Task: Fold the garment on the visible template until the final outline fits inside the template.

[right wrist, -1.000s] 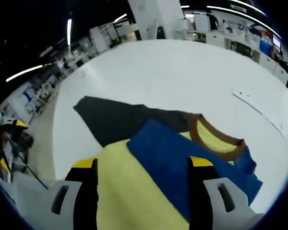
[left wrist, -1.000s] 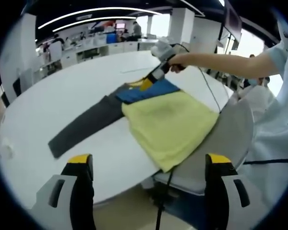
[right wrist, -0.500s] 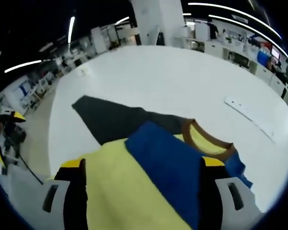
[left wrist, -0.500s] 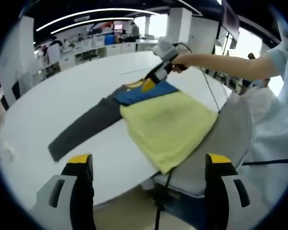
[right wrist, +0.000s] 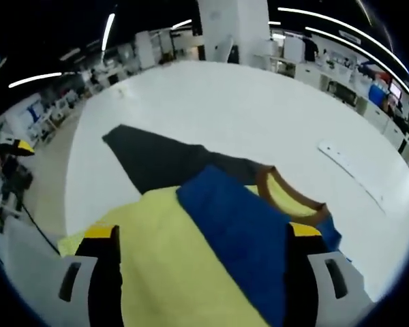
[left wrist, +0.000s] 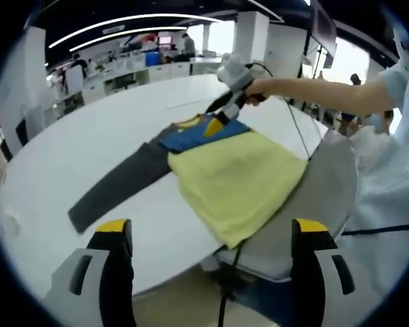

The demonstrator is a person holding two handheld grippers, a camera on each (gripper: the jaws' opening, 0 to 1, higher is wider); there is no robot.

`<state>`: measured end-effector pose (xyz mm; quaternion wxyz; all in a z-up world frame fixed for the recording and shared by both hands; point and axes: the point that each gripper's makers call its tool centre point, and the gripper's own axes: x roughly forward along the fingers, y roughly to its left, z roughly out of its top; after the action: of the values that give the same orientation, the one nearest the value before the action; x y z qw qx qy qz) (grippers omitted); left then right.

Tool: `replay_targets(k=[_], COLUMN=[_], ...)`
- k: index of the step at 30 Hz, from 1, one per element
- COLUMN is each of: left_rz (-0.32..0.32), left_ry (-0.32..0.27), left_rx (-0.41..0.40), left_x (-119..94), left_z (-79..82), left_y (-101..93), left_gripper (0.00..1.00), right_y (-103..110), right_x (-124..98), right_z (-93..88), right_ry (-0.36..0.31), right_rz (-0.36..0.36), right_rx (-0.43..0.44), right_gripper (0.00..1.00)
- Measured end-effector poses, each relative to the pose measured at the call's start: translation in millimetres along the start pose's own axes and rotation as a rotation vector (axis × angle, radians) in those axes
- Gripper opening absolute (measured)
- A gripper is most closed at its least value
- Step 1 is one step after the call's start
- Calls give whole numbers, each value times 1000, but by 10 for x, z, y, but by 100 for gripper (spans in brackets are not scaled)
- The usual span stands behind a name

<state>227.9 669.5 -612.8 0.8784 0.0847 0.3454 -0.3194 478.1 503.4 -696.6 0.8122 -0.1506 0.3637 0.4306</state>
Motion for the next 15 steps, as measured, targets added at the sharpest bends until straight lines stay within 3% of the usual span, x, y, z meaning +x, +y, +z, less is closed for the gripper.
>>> replay_targets(k=[4, 15], left_rz=[-1, -5], left_ry=[1, 3], left_rx=[2, 2], left_x=[0, 23], left_z=[4, -4], left_y=[-9, -31], left_gripper=[93, 93], right_y=[-5, -1], right_x=[-22, -58], right_z=[37, 10], right_ry=[-43, -86], right_rz=[-3, -7], right_rx=[-19, -34], right_gripper=[100, 100])
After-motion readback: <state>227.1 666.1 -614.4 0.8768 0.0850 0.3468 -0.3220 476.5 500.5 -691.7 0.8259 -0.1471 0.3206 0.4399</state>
